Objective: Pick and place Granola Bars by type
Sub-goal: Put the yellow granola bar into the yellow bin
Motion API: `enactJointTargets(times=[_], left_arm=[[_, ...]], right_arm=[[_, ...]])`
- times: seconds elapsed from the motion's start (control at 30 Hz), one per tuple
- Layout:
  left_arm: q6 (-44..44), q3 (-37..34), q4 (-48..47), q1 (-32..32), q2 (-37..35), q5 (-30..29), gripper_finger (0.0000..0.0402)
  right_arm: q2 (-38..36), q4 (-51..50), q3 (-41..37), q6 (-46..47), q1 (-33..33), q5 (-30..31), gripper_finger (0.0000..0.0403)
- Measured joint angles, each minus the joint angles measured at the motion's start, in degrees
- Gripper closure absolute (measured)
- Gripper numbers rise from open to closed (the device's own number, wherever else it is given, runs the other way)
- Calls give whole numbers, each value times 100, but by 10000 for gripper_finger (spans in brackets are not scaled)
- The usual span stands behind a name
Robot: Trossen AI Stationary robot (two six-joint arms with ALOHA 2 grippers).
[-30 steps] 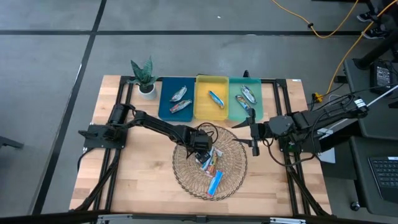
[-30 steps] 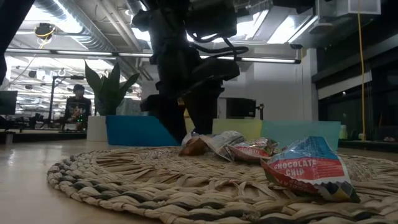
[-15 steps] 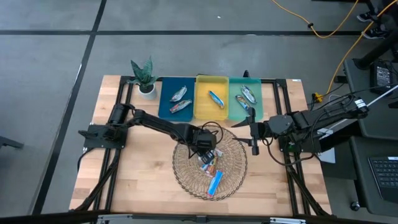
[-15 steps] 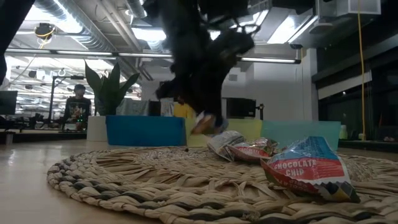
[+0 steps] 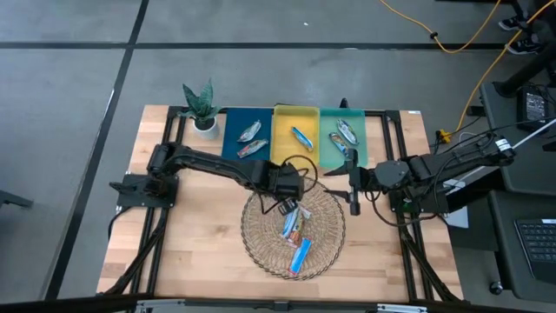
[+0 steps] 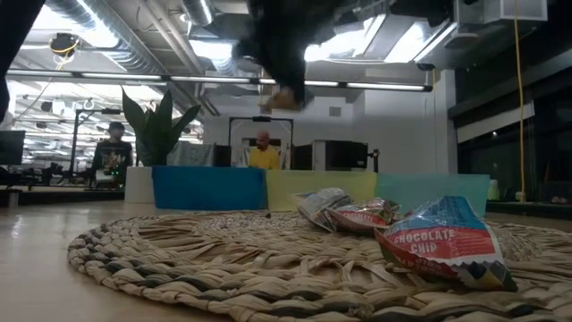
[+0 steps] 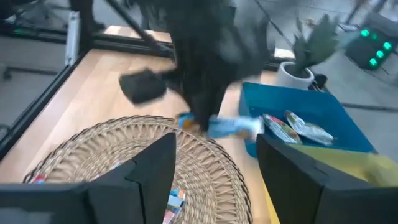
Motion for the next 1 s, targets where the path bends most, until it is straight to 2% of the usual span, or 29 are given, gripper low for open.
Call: enactJointTargets(times=[0.23,0.37,0.5,0.67,0.8,0.9,1.0], left_arm=[[243,111,-109,-122,-888,-1264,379],[680,113,-63,-280,-1384,-2136,380],[1170,110,-11,-479,-1761,-2638,380],[1643,-156,51,-703,-2111,-2731,380],[1572,-806,289,-781,-2459,-2701,380],[1864,-1471,1056,-833,-2804,-2564,380],[2404,-2212,2286,-840,-3225,-2050,380]], right_arm=[[0,0,-7,463,-294,23,179],[0,123,-7,459,-456,24,179],[1,415,-7,457,-631,-164,179],[32,1004,-7,605,-936,-460,179],[92,1363,-7,625,-1261,-812,179],[219,1620,-7,634,-1488,-1140,178],[427,1986,-7,736,-1664,-1475,172]])
